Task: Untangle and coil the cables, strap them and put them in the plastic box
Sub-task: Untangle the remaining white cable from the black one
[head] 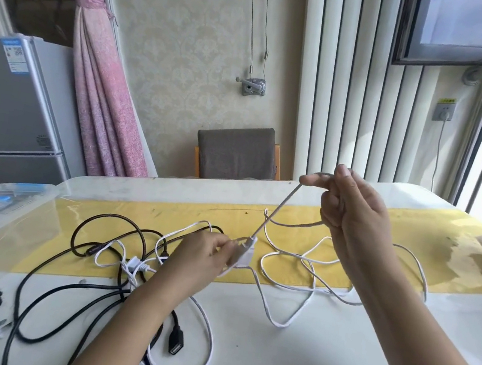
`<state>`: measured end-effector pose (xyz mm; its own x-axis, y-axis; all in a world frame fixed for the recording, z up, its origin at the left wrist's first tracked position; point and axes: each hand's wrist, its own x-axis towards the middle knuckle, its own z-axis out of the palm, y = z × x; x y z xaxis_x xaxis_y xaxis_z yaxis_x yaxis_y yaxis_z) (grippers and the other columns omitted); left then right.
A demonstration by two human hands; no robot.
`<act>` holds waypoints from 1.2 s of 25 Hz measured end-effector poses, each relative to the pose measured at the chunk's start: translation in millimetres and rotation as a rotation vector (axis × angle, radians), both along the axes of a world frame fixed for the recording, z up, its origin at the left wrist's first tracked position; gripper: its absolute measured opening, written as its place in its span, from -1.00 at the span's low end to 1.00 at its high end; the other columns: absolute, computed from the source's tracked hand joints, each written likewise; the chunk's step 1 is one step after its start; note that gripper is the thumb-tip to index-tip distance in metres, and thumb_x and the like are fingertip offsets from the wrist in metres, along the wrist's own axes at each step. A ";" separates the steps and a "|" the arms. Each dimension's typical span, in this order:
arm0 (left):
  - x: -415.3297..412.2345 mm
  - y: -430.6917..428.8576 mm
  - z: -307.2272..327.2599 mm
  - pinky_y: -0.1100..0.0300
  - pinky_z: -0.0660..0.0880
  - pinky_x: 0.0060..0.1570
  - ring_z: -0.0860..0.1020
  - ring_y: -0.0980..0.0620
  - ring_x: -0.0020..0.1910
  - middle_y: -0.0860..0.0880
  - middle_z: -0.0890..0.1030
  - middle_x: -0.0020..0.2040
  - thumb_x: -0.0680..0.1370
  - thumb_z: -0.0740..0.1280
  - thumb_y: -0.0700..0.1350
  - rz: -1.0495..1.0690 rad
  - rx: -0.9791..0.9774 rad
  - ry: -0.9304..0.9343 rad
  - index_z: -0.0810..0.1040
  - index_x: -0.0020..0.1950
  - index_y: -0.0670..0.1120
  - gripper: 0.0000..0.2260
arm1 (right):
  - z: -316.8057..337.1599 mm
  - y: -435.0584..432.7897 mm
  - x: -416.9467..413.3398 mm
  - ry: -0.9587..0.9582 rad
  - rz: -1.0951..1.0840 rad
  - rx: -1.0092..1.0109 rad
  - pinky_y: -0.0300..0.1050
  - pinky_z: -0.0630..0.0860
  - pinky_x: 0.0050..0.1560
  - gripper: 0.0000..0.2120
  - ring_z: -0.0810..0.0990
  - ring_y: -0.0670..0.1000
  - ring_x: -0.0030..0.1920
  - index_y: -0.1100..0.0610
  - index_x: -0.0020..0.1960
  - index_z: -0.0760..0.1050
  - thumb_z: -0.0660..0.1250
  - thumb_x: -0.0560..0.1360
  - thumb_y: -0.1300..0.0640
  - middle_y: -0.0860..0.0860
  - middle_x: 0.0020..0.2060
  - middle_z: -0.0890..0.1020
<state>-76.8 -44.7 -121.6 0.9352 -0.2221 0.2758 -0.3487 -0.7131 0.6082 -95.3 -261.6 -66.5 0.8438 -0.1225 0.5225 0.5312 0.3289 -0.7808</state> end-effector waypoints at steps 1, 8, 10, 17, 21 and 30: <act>-1.4 -1.4 -0.7 0.25 0.17 -0.50 0.21 0.13 -0.54 0.08 0.32 -0.54 0.61 0.22 0.03 -0.063 -0.102 0.115 0.46 -0.40 0.03 -0.63 | -0.5 1.0 -0.3 -0.017 -0.011 -0.026 -0.32 0.13 -0.51 -0.68 0.11 -0.03 -0.48 0.12 -0.29 0.24 0.09 0.64 0.13 0.10 -0.14 0.69; -16.5 -26.4 -2.2 0.32 0.14 -0.56 0.23 0.09 -0.58 -0.01 0.38 -0.50 0.63 0.17 -0.16 -0.344 -0.416 0.626 0.52 -0.34 -0.04 -0.66 | -7.6 26.9 -14.5 0.046 0.247 -0.501 -0.33 0.18 -0.53 -0.66 0.39 -0.12 -0.53 0.17 -0.35 0.21 0.17 0.57 0.34 0.05 0.10 0.66; -17.3 -33.4 -10.7 0.32 0.27 -0.54 0.39 0.11 -0.53 -0.01 0.53 -0.40 0.61 0.21 -0.18 -0.331 -0.324 0.612 0.56 -0.26 -0.01 -0.72 | -8.4 32.7 -19.7 0.025 0.304 -0.514 -0.35 0.20 -0.52 -0.65 0.44 -0.12 -0.49 0.19 -0.39 0.24 0.21 0.55 0.33 0.09 -0.02 0.69; -8.2 -21.9 -11.0 0.34 0.20 -0.55 0.33 0.16 -0.55 0.02 0.60 -0.33 0.54 0.23 0.18 -0.187 -0.470 0.670 0.60 -0.10 -0.10 -0.64 | 17.7 -45.0 -5.5 0.119 -0.342 -0.099 -0.26 0.03 -0.52 -0.74 0.14 -0.13 -0.56 0.14 -0.25 0.63 0.22 0.51 0.26 0.22 -0.32 0.58; -1.3 -1.5 0.6 0.43 0.11 -0.61 0.22 0.22 -0.54 0.04 0.57 -0.18 0.15 0.61 0.16 -0.345 -0.954 0.650 0.69 -0.07 -0.11 -0.50 | -11.1 -69.3 18.6 0.434 -0.719 -0.647 -0.16 0.32 -0.43 -0.79 0.48 -0.08 -0.47 0.29 -0.20 0.58 0.26 0.49 0.18 0.03 -0.40 0.58; 0.7 12.3 10.4 0.43 0.05 -0.67 0.18 0.26 -0.63 0.06 0.48 -0.33 0.12 0.63 0.10 -0.429 -1.213 0.573 0.68 -0.18 -0.07 -0.61 | -25.6 19.2 3.7 0.334 0.127 -0.894 -0.10 0.42 0.26 -0.45 0.56 -0.09 0.13 0.03 0.23 0.49 0.43 0.31 -0.18 -0.07 0.10 0.61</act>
